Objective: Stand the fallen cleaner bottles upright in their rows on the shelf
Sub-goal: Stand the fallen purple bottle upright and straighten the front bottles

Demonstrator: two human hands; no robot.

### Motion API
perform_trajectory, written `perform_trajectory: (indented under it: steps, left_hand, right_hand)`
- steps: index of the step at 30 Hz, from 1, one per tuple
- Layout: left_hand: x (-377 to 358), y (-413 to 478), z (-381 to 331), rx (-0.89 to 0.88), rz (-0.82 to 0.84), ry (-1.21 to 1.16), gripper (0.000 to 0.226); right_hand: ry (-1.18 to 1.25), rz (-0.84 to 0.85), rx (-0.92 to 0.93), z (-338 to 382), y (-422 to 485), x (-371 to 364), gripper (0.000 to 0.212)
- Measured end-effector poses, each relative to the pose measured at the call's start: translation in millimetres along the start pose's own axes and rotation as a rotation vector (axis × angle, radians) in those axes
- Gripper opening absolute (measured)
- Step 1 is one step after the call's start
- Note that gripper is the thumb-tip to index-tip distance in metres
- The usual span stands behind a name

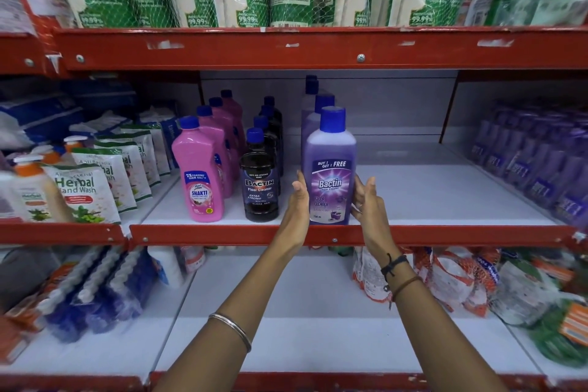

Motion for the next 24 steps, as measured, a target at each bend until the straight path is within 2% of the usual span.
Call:
perform_trajectory:
  steps: [2, 3, 5, 7, 8, 10, 11, 14, 16, 18, 21, 24]
  left_hand:
    - [2, 0, 3, 0.006, -0.005, 0.004, 0.078]
    - [3, 0, 5, 0.005, -0.021, 0.016, 0.080]
    - [15, -6, 10, -0.036, -0.192, -0.020, 0.077]
    - [39, -17, 13, -0.154, -0.479, -0.132, 0.063]
    - [52, -22, 13, -0.220, -0.588, -0.175, 0.061]
    - [77, -23, 19, -0.257, -0.684, -0.210, 0.060]
    - [86, -18, 23, -0.227, -0.685, -0.207, 0.061]
    - [106, 1, 33, -0.124, -0.563, -0.174, 0.080]
    - [111, 12, 32, -0.092, -0.450, -0.162, 0.106]
    - [116, 21, 30, -0.076, -0.378, -0.142, 0.117]
    - [117, 26, 30, -0.036, -0.271, -0.107, 0.109]
    - [118, 24, 33, -0.030, -0.219, -0.049, 0.100]
  right_hand:
    - [0.008, 0.013, -0.016, 5, -4, -2, 0.055]
    - [0.017, 0.006, -0.021, 6, -7, -3, 0.055]
    - [0.014, -0.116, 0.012, 8, -17, -5, 0.054]
    - [-0.049, -0.321, 0.181, 16, -36, -6, 0.055]
    - [-0.049, -0.368, 0.304, 22, -45, -11, 0.058]
    - [-0.042, -0.281, 0.480, 27, -59, -33, 0.063]
    - [-0.034, -0.178, 0.488, 28, -60, -47, 0.063]
    - [-0.024, 0.078, 0.312, 19, -51, -92, 0.076]
    - [-0.069, 0.130, 0.169, 15, -40, -112, 0.077]
    - [-0.050, 0.155, 0.054, 9, -25, -128, 0.065]
    - [0.007, 0.159, -0.019, 4, -8, -140, 0.082]
    - [-0.018, 0.125, -0.016, -2, -3, -140, 0.058]
Point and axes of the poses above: each hand's wrist, its own y-axis towards the middle knuckle, its own x-axis out of the back of the hand, z = x × y, the point moved 5 cm from there along y, towards the middle knuckle, and after that the axes turned 5 degrees about -z, right-handed, at the moved point
